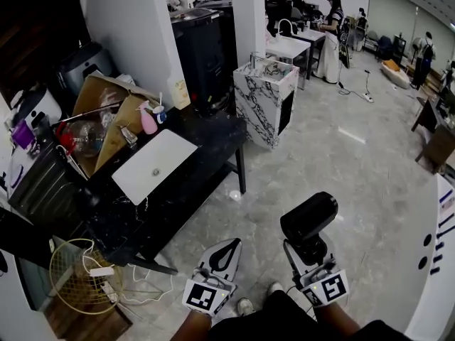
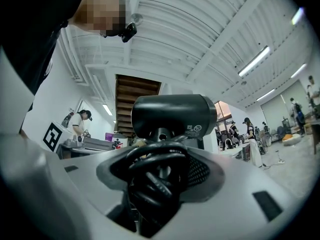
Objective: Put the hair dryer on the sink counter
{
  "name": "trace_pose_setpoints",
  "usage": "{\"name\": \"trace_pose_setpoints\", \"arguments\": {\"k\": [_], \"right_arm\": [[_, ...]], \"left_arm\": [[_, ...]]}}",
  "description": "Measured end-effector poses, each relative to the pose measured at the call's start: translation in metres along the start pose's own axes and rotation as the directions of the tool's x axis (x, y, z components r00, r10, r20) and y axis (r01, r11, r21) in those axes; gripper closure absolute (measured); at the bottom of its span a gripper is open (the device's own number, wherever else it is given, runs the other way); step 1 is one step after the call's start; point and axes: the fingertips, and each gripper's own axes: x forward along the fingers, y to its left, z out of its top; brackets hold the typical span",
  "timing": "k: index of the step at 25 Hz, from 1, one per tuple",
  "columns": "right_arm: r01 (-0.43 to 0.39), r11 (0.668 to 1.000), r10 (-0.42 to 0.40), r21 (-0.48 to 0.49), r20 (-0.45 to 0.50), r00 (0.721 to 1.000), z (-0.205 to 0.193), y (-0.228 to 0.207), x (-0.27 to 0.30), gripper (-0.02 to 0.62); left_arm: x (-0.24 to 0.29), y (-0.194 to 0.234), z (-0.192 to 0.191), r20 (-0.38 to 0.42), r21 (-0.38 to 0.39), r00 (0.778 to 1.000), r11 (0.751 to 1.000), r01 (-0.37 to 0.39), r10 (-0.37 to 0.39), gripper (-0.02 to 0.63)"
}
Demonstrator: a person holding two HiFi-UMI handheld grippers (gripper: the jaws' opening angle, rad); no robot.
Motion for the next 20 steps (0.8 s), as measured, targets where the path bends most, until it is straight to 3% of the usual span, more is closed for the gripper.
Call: {"name": "trace_pose_setpoints", "arguments": {"k": [3,11,20], "right_arm": [[-0.019,0.999,0.019,0.035,0.004,1.0,-0.004,-0.002,0.021,0.342],[-0.087,0.996,0.087,0.019,0.01,0.996,-0.021,-0.039,0.099,0.342],[-0.256,0.966,0.255,-0.035,-0.039,0.966,-0.041,-0.084,0.178,0.341]], "left_arm": [[0.009,0.015,-0.006,-0.016,0.004,1.0,1.0,-0.004,0.004,0.607],[0.062,0.072,-0.01,-0.02,0.017,0.997,0.997,-0.069,0.069,0.607],[0.144,0.132,-0.028,-0.074,0.035,0.983,0.986,-0.166,0.168,0.607]]}}
